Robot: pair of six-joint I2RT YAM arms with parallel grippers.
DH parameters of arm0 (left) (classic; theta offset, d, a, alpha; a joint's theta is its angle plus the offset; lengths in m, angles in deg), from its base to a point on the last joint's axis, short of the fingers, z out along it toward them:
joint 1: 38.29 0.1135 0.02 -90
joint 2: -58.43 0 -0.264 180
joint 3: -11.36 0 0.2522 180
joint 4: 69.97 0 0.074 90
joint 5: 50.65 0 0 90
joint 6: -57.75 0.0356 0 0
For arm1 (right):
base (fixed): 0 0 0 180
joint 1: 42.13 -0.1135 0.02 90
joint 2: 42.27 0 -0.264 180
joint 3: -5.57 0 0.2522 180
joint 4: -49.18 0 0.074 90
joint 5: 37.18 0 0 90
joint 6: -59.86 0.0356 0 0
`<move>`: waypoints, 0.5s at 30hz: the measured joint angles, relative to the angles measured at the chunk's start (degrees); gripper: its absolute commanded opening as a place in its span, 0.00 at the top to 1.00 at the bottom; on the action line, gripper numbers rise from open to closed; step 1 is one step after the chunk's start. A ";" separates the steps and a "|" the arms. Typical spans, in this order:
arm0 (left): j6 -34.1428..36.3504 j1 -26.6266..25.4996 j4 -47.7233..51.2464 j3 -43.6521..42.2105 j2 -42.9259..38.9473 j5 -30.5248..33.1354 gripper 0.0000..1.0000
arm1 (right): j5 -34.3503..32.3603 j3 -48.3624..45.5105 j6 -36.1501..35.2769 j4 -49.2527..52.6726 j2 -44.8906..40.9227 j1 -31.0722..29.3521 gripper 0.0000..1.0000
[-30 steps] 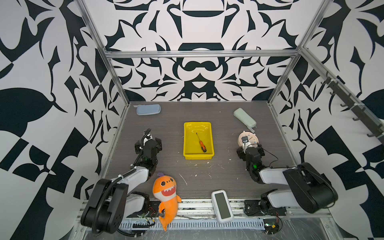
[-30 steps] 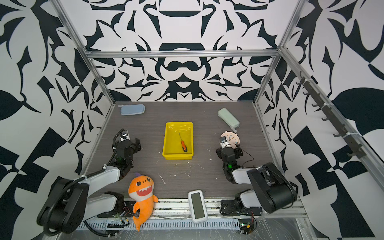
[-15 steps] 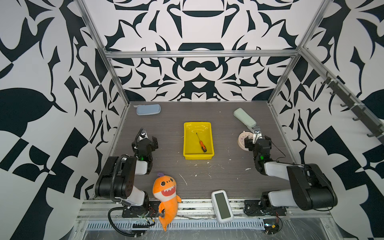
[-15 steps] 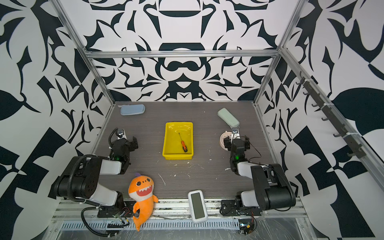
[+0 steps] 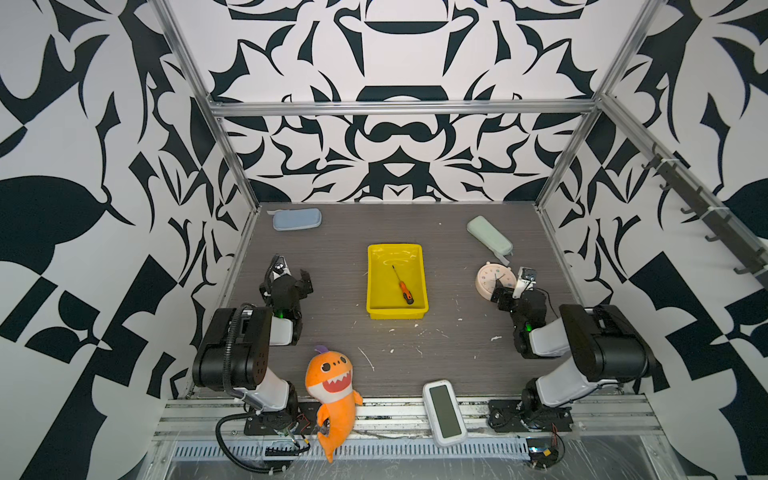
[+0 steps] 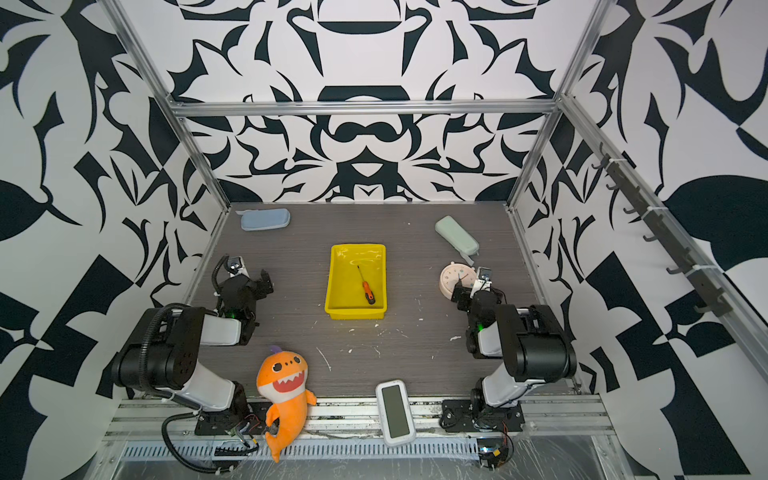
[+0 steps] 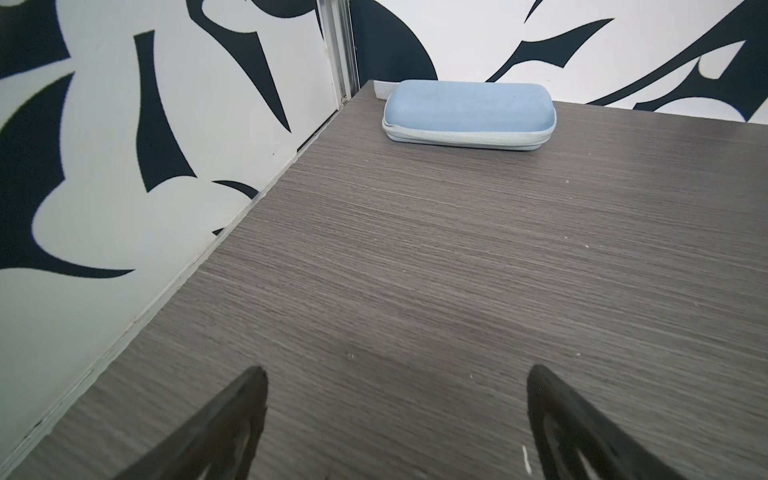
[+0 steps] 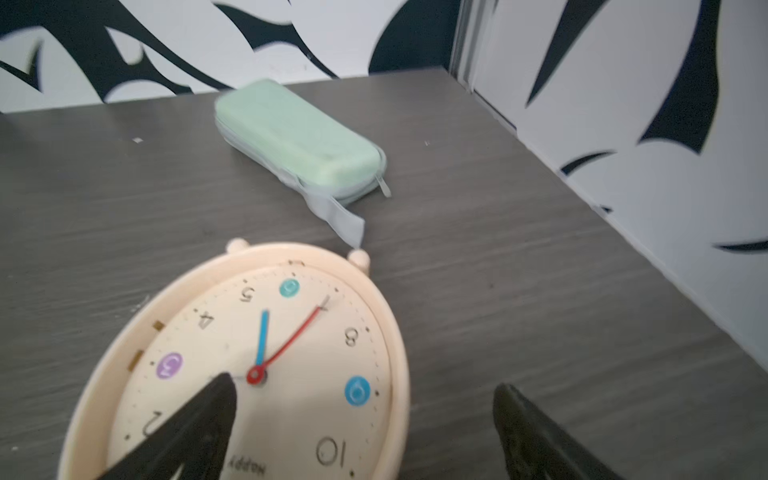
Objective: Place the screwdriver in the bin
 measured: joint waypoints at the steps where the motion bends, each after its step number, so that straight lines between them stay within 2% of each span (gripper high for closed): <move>1: 0.02 0.00 0.00 0.00 0.00 -0.02 0.00 | 0.57 0.09 -0.07 0.39 -0.55 0.00 0.00; 7: 0.00 0.00 0.04 0.00 0.00 -0.02 0.00 | 5.81 7.61 -2.86 7.85 -0.87 -2.05 0.00; 11: 0.02 0.00 0.04 0.02 0.00 -0.04 0.00 | 7.65 8.66 -5.05 9.92 -0.92 -4.46 0.00; 15: 0.02 0.00 0.04 0.02 0.00 -0.15 0.00 | 8.00 8.66 -5.92 11.78 -0.90 -4.44 0.00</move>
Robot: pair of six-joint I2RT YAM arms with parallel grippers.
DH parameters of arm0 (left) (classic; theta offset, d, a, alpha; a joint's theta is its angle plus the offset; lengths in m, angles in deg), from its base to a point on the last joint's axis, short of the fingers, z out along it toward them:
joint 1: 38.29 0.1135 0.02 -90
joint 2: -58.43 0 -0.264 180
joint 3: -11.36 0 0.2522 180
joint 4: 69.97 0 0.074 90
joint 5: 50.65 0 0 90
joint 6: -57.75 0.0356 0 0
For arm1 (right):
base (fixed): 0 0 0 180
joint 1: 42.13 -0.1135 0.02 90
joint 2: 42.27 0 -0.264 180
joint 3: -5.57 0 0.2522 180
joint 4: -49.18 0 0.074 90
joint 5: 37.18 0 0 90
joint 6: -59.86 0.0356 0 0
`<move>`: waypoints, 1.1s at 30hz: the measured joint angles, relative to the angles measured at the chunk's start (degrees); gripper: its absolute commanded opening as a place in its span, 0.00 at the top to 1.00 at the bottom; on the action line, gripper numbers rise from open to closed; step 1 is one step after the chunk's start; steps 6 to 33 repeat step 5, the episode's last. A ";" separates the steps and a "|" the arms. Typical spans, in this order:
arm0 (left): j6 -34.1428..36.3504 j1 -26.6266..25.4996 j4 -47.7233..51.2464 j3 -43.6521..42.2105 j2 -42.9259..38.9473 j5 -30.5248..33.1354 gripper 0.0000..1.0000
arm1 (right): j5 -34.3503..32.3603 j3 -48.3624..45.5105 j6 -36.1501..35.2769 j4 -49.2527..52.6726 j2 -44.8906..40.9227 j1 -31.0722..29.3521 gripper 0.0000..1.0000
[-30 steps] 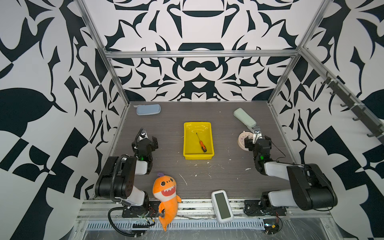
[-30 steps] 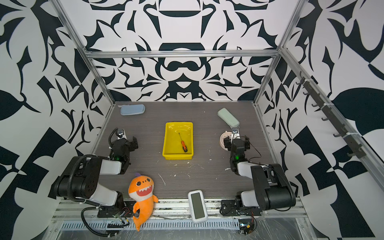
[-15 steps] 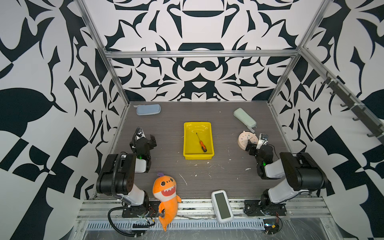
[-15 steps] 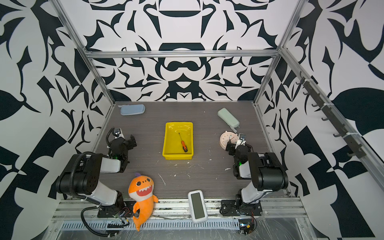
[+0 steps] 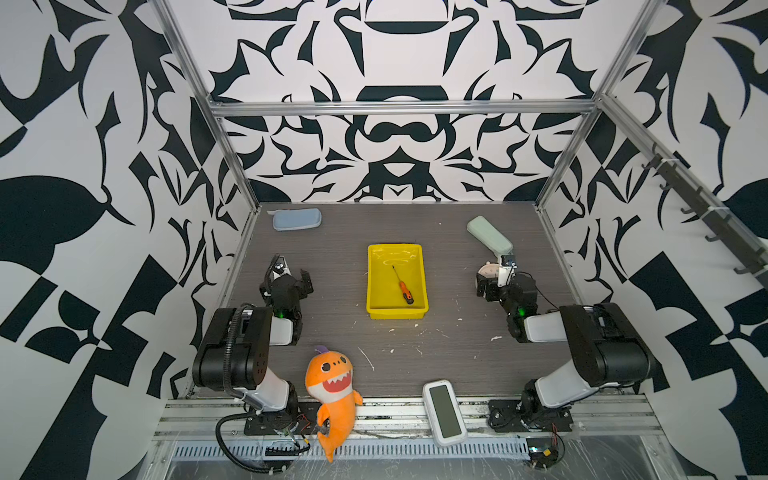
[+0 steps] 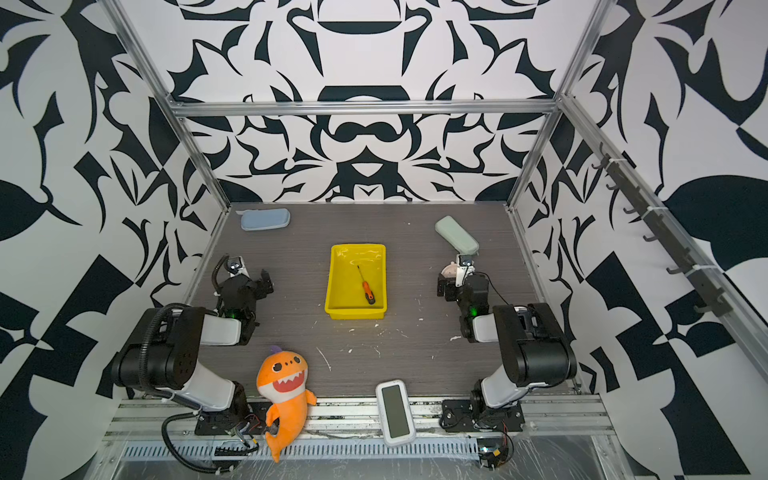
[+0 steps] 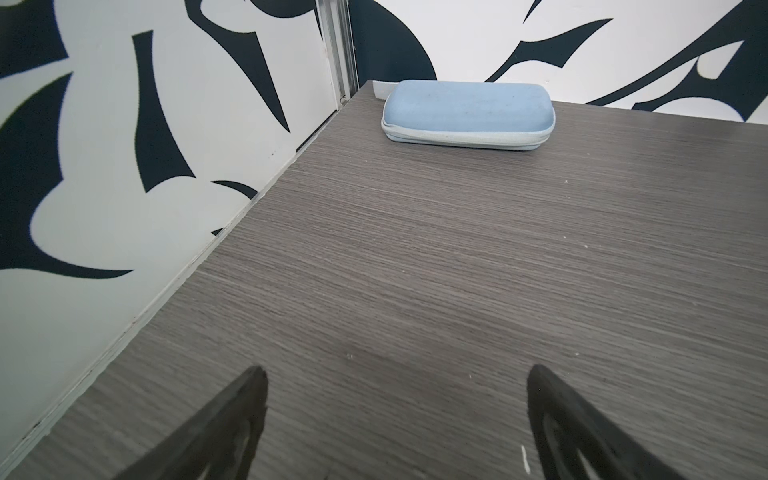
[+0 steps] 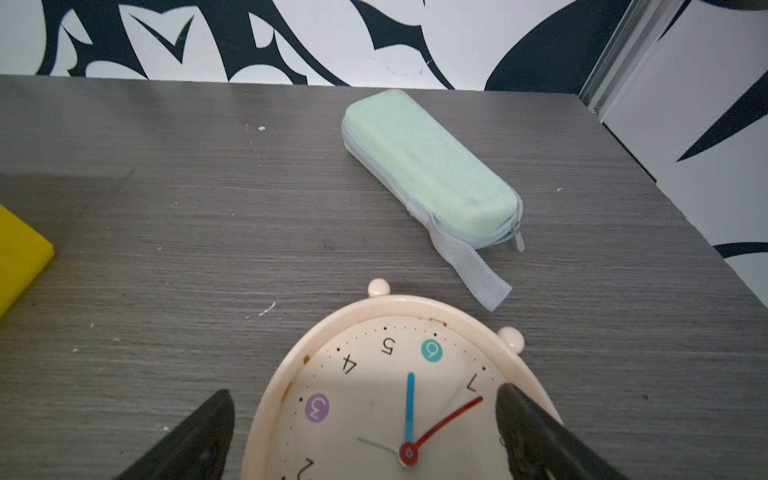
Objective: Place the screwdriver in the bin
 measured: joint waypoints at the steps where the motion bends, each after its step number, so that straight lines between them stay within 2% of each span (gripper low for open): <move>1: 0.00 0.00 0.00 0.00 0.00 -0.02 0.00 | 0.02 0.00 -0.20 0.24 0.00 0.00 0.00; 33: 0.00 0.00 0.00 0.00 0.00 -0.02 0.00 | 0.04 0.00 -0.42 0.74 0.02 0.00 0.00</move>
